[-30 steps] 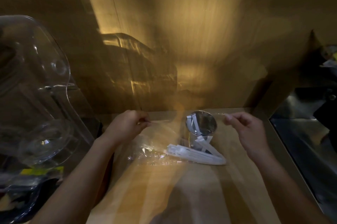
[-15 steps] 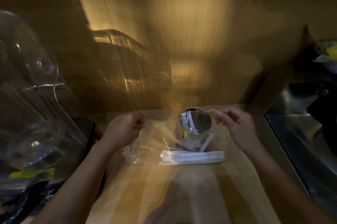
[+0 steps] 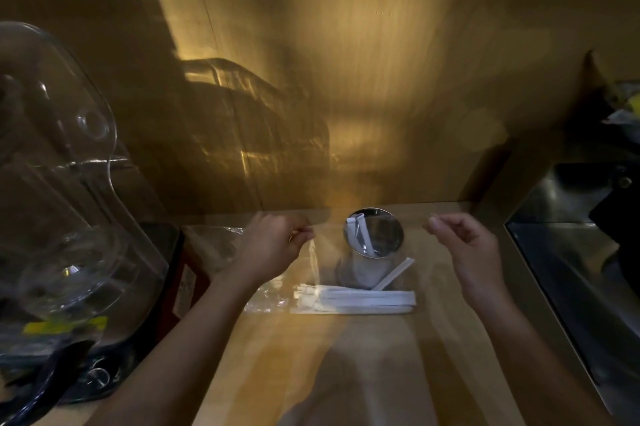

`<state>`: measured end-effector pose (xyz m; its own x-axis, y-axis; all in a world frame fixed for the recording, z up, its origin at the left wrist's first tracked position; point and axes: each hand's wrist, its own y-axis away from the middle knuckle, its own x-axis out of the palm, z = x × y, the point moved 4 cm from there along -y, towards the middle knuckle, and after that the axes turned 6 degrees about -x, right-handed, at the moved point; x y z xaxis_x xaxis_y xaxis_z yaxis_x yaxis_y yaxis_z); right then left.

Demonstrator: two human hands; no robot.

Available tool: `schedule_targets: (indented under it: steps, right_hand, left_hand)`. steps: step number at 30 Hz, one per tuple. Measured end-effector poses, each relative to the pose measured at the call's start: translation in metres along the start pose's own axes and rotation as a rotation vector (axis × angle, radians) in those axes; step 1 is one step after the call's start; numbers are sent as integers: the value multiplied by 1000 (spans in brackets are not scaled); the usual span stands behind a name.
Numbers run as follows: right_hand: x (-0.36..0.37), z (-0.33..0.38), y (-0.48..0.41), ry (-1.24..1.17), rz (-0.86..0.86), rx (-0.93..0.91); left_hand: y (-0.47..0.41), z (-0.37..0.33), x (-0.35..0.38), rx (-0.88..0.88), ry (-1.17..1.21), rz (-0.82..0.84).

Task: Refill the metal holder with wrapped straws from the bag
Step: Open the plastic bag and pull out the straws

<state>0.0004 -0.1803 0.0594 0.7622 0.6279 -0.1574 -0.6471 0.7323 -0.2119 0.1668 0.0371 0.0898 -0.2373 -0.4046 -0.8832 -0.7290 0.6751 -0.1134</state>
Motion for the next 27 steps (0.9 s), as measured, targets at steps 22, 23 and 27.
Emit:
schedule_targets:
  steps: [22, 23, 27]
  right_hand:
    - [57, -53, 38, 189, 556, 55]
    - [63, -54, 40, 240, 588, 42]
    - [80, -48, 41, 301, 557, -23]
  left_hand:
    - [12, -2, 18, -10, -49, 165]
    - [13, -1, 20, -12, -70, 167]
    - [20, 3, 22, -37, -98, 149]
